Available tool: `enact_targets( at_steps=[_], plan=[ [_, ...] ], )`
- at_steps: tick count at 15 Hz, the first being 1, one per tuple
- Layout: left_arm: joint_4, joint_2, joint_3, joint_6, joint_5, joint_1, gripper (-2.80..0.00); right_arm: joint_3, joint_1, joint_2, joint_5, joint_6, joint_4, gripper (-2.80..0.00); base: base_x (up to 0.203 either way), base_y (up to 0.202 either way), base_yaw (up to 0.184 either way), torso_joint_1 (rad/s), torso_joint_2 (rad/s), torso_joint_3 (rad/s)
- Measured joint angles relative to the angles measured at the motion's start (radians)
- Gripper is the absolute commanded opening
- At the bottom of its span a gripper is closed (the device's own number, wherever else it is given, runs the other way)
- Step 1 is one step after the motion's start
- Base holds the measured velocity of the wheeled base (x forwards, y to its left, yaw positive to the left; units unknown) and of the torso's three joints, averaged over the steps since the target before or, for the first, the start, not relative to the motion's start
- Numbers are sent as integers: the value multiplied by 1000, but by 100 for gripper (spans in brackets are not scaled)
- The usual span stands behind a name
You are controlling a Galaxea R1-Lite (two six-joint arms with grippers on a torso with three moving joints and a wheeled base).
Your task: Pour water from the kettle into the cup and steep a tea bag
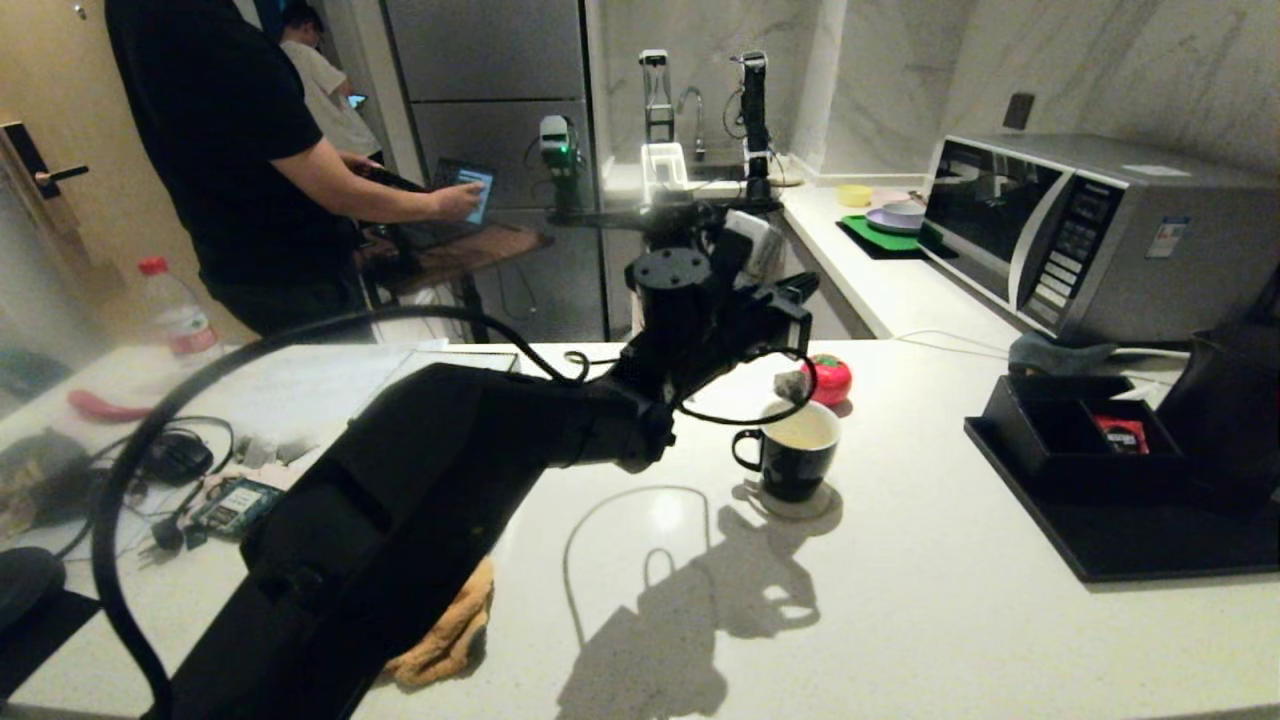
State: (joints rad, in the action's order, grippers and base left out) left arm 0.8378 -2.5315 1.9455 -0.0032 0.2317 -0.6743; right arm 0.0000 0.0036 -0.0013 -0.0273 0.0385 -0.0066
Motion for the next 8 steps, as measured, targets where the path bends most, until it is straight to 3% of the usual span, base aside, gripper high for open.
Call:
enact_targets(
  at_steps=[2,8],
  plan=[
    [37,3,-4,-1,-1,11,-280,0,0,0,0,0,0,-280,0,0,0,0,0,0],
    [8,39,-5,-1,-1,23,-280,0,0,0,0,0,0,-280,0,0,0,0,0,0]
  ],
)
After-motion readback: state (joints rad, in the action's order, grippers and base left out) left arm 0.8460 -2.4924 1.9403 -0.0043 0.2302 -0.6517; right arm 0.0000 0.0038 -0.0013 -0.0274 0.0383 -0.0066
